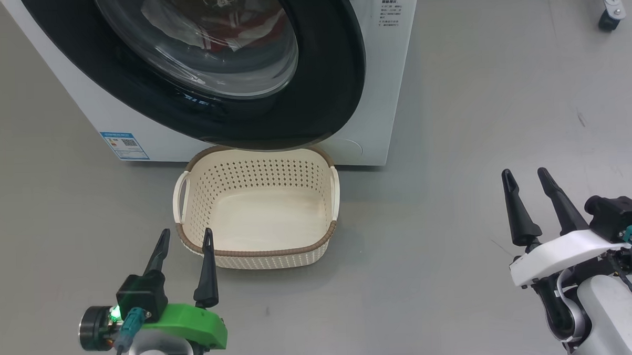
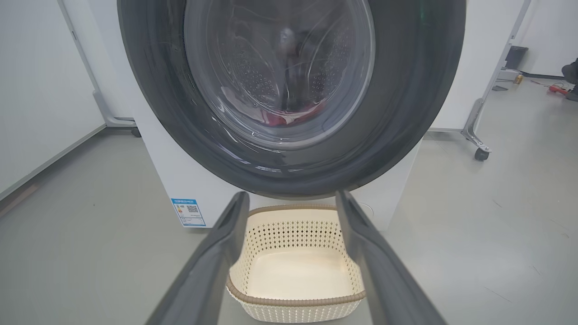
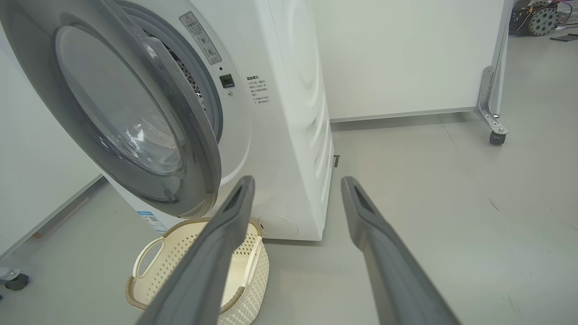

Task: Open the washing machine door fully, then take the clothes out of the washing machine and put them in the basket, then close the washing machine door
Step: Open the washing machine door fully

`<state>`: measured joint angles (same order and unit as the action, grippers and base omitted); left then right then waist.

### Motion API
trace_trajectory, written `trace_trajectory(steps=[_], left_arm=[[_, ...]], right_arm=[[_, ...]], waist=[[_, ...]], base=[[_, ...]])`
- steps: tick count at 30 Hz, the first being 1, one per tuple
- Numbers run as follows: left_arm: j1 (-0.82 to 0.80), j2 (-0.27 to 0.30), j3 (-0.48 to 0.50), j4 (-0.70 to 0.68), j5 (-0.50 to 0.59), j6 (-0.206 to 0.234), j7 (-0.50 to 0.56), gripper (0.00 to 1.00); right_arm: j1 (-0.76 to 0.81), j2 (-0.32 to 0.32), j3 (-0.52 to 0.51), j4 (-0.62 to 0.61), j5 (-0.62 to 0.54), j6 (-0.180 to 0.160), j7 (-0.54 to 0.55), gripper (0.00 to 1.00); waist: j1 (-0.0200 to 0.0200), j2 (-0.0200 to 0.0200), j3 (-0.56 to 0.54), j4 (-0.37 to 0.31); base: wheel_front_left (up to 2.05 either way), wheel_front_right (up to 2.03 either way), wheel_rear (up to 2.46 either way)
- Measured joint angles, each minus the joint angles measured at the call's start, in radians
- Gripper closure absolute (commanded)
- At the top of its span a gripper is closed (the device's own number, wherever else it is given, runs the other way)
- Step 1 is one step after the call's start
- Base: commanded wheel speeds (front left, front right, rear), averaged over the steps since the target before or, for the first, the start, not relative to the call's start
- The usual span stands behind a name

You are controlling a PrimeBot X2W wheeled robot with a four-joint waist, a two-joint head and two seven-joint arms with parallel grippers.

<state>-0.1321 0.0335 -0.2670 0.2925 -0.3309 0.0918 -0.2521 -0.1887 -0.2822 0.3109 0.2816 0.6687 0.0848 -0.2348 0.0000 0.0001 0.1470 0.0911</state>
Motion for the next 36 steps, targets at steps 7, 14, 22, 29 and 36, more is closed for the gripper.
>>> trace_trajectory(steps=[7, 14, 22, 29, 36], left_arm=[[0.021, 0.000, 0.003, 0.000, 0.006, -0.009, 0.000, 0.00], [0.024, 0.000, 0.003, -0.002, 0.007, -0.010, 0.000, 0.00], [0.031, 0.000, 0.003, -0.005, 0.007, -0.018, 0.000, 0.00], [0.031, 0.000, 0.004, -0.006, 0.007, -0.019, 0.000, 0.00], [0.031, 0.000, 0.004, -0.007, 0.007, -0.019, 0.000, 0.00]], right_arm=[[0.020, 0.017, -0.009, -0.013, -0.005, -0.008, -0.008, 0.00], [0.037, 0.018, -0.015, -0.028, -0.038, -0.016, -0.009, 0.00], [0.043, 0.023, -0.019, -0.045, -0.049, -0.018, -0.009, 0.00], [0.055, 0.029, -0.026, -0.050, -0.055, -0.019, -0.009, 0.00], [0.061, 0.033, -0.038, -0.060, -0.057, -0.026, -0.009, 0.00]], waist=[[0.0000, 0.0000, -0.012, -0.007], [0.0000, 0.0000, -0.017, -0.008], [0.0000, 0.0000, -0.016, -0.005], [0.0000, 0.0000, -0.017, -0.001], [0.0000, 0.0000, -0.018, 0.004]], base=[[0.00, 0.00, 0.00], [0.00, 0.00, 0.00], [0.00, 0.00, 0.00], [0.00, 0.00, 0.00], [0.00, 0.00, 0.00]])
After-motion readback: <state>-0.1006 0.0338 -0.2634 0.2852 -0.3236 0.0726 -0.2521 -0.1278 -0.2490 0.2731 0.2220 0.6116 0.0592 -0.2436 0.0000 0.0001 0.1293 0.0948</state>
